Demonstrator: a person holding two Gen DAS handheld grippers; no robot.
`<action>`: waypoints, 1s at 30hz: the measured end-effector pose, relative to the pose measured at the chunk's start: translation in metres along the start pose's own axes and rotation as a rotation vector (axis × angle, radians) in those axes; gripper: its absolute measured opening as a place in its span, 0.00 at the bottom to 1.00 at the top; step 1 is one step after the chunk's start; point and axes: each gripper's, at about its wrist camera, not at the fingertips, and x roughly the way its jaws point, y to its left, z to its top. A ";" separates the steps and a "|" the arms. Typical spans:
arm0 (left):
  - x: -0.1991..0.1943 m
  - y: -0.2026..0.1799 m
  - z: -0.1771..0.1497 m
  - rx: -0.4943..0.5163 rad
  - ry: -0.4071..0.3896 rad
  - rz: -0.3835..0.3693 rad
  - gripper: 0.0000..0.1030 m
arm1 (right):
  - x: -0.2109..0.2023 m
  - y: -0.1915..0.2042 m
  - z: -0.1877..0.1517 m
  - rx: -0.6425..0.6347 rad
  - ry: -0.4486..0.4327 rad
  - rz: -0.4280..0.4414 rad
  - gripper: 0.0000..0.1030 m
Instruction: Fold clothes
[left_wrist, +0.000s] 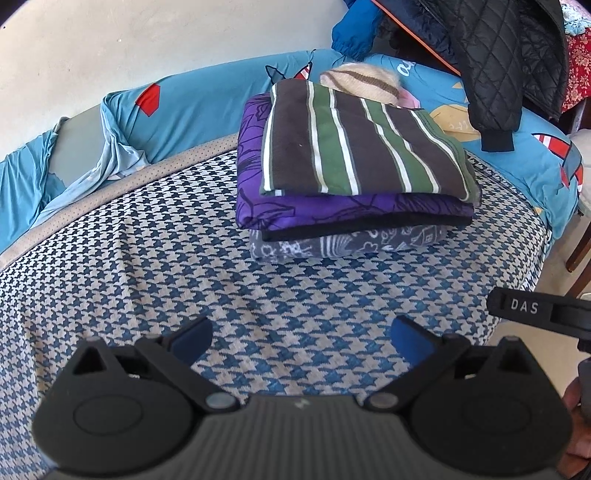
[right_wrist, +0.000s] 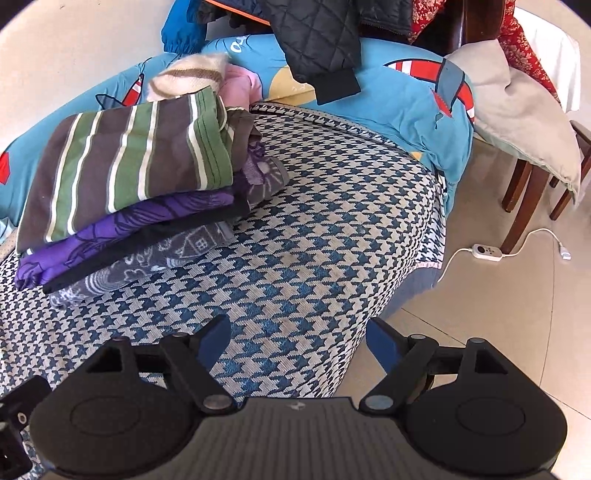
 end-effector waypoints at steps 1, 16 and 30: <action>0.000 -0.001 0.000 0.000 -0.001 -0.001 1.00 | 0.000 0.000 0.000 -0.001 0.001 0.000 0.78; -0.002 -0.003 -0.001 0.002 0.003 0.009 1.00 | -0.002 0.001 -0.001 -0.007 -0.009 0.008 0.78; -0.002 -0.005 -0.001 0.010 0.009 0.018 1.00 | -0.002 0.002 -0.001 -0.013 -0.009 0.016 0.78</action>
